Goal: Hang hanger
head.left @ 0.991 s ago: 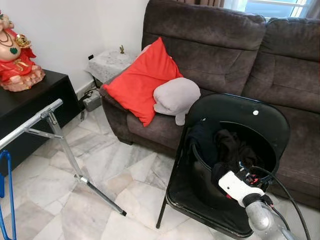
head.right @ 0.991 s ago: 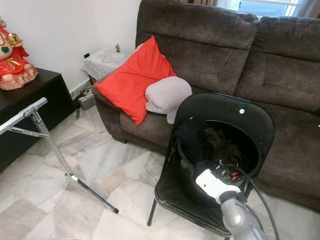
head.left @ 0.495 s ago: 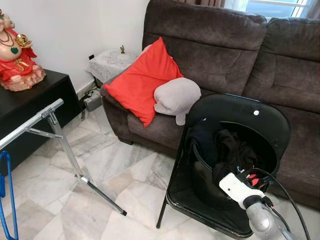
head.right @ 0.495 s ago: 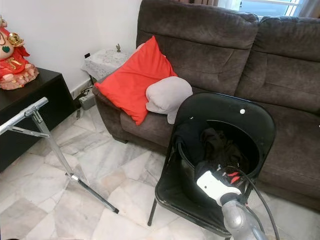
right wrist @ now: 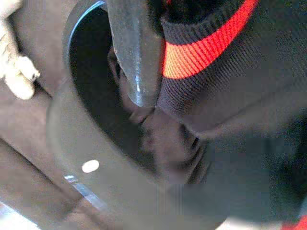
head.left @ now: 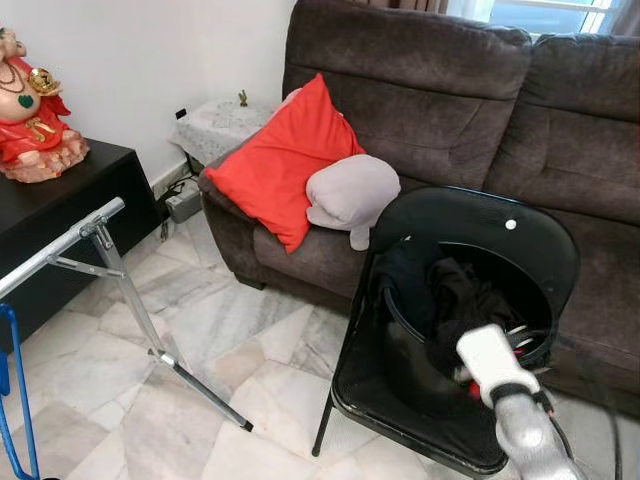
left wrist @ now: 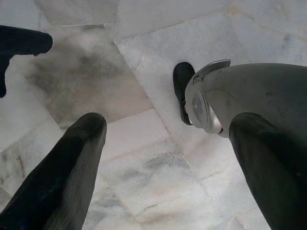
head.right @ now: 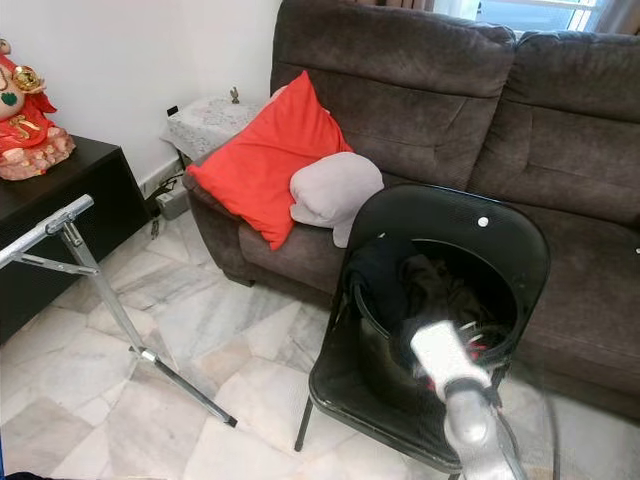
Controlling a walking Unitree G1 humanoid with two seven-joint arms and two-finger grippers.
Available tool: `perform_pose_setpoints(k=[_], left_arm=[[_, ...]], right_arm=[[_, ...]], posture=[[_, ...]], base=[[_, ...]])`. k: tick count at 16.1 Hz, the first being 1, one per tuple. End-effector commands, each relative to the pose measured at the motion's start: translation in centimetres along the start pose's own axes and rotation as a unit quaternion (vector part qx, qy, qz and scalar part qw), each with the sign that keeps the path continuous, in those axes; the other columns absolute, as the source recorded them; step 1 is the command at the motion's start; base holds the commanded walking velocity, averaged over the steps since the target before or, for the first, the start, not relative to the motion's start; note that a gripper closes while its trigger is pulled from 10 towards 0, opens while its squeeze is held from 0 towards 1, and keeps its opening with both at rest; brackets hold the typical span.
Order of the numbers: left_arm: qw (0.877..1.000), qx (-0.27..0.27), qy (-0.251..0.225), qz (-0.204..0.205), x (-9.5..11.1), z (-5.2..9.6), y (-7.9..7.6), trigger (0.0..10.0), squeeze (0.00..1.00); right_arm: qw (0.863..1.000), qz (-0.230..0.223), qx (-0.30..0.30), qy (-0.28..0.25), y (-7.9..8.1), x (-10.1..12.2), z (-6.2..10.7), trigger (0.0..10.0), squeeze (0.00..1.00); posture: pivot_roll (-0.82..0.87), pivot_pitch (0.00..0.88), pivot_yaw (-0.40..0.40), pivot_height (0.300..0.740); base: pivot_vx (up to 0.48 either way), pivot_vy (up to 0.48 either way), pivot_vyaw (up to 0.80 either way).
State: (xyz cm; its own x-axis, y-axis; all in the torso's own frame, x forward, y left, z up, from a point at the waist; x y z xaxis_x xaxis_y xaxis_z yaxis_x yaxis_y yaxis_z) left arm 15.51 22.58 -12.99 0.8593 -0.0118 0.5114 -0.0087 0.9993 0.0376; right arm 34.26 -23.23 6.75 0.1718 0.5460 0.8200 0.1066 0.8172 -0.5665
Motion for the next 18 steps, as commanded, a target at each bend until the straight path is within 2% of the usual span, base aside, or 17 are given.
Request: perform_pose_setpoints(k=[1,3,4,5,7,8,9,10,11,12,13,14,16,17,18], left_arm=[[1.0,0.004,0.015,-0.012,-0.7,0.2,0.4,10.0,0.0],[1.0,0.004,0.015,-0.013,-0.7,0.2,0.4,10.0,0.0],[1.0,0.003,0.015,-0.013,-0.7,0.2,0.4,10.0,0.0],[1.0,0.003,0.015,-0.013,-0.7,0.2,0.4,10.0,0.0],[1.0,0.003,0.015,-0.013,-0.7,0.2,0.4,10.0,0.0],[1.0,0.003,0.015,-0.013,-0.8,0.2,0.4,10.0,0.0],[1.0,0.003,0.015,-0.013,-0.8,0.2,0.4,10.0,0.0],[1.0,0.003,0.015,-0.013,-0.7,0.2,0.4,10.0,0.0],[1.0,0.003,0.014,-0.013,-0.7,0.2,0.3,10.0,0.0],[1.0,0.002,0.014,-0.013,-0.7,0.1,0.3,10.0,0.0],[1.0,0.001,0.014,-0.014,-0.7,0.1,0.3,10.0,0.0],[1.0,0.001,0.014,-0.014,-0.7,0.1,0.3,10.0,0.0],[1.0,0.001,0.013,-0.013,-0.7,0.1,0.2,10.0,0.0],[1.0,0.001,0.013,-0.012,-0.7,0.2,0.3,10.0,0.0],[1.0,0.001,0.013,-0.013,-0.7,0.2,0.3,10.0,0.0]], right_arm=[[0.998,-0.049,-0.032,-0.022,-1.2,1.5,-0.3,0.0,0.0],[0.983,-0.163,-0.076,-0.036,-2.0,3.1,-0.2,0.0,0.0],[0.967,-0.238,-0.089,-0.03,-1.9,3.9,-0.1,0.0,0.0],[0.955,-0.283,-0.083,-0.028,-1.5,4.7,0.0,0.0,0.0],[0.939,-0.332,-0.089,-0.031,-1.8,5.7,0.0,0.0,0.0],[0.924,-0.366,-0.102,-0.036,-2.8,6.5,-0.3,0.0,0.0],[0.919,-0.378,-0.106,-0.036,-3.1,6.7,-0.3,0.0,0.0],[0.909,-0.396,-0.119,-0.041,-4.6,7.6,-0.9,0.0,0.0],[0.906,-0.398,-0.13,-0.055,-5.9,8.6,-1.3,0.0,0.0],[0.905,-0.396,-0.138,-0.074,-7.2,9.9,-1.8,0.0,0.0],[0.902,-0.39,-0.148,-0.11,-9.0,12.2,-2.1,0.0,0.0],[0.9,-0.389,-0.148,-0.128,-9.6,13.4,-2.1,0.0,0.0],[0.897,-0.384,-0.119,-0.185,-10.1,17.3,-1.6,0.0,0.0],[0.896,-0.376,-0.083,-0.222,-9.4,19.8,-0.8,0.0,0.0],[0.895,-0.375,-0.062,-0.235,-8.7,20.7,-0.1,0.0,0.0]], posture=[[0.02,0.071,0.045,0.74],[0.01,0.071,0.047,0.74],[0.01,0.072,0.048,0.74],[0.01,0.072,0.048,0.74],[0.01,0.071,0.048,0.74],[0.01,0.071,0.048,0.74],[0.01,0.071,0.048,0.74],[0.01,0.07,0.049,0.74],[0.0,0.069,0.05,0.74],[0.0,0.065,0.051,0.74],[0.0,0.064,0.052,0.74],[0.0,0.064,0.052,0.74],[0.0,0.061,0.049,0.74],[0.0,0.061,0.049,0.74],[0.0,0.062,0.048,0.74]], base=[[0.0,0.0,0.0],[0.0,0.0,0.0],[0.0,0.0,0.0],[0.0,0.0,0.0],[0.0,0.0,0.0],[0.0,0.0,0.0],[0.0,0.0,0.0],[0.0,0.0,0.0],[0.0,0.0,0.0],[0.0,0.0,0.0],[0.0,0.0,0.0],[0.0,0.0,0.0],[0.0,0.0,0.0],[0.0,0.0,0.0],[0.0,0.0,0.0]])
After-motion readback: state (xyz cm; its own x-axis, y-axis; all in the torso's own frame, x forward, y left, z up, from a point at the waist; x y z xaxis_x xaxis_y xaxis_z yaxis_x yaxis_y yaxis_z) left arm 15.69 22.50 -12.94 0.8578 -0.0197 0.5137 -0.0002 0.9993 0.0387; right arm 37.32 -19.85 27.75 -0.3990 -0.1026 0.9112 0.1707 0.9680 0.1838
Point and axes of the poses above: a point about 5 cm out from each wrist's last joint towards the gripper, its own z axis pointing back from the gripper into the wrist, its own x axis along the axis of the wrist's last joint, y = z × x, the point moved 4 cm from there along -z, pointing out of the wrist towards the gripper, and after that the axes turned 2 degrees about z, right-handed, at the moved point
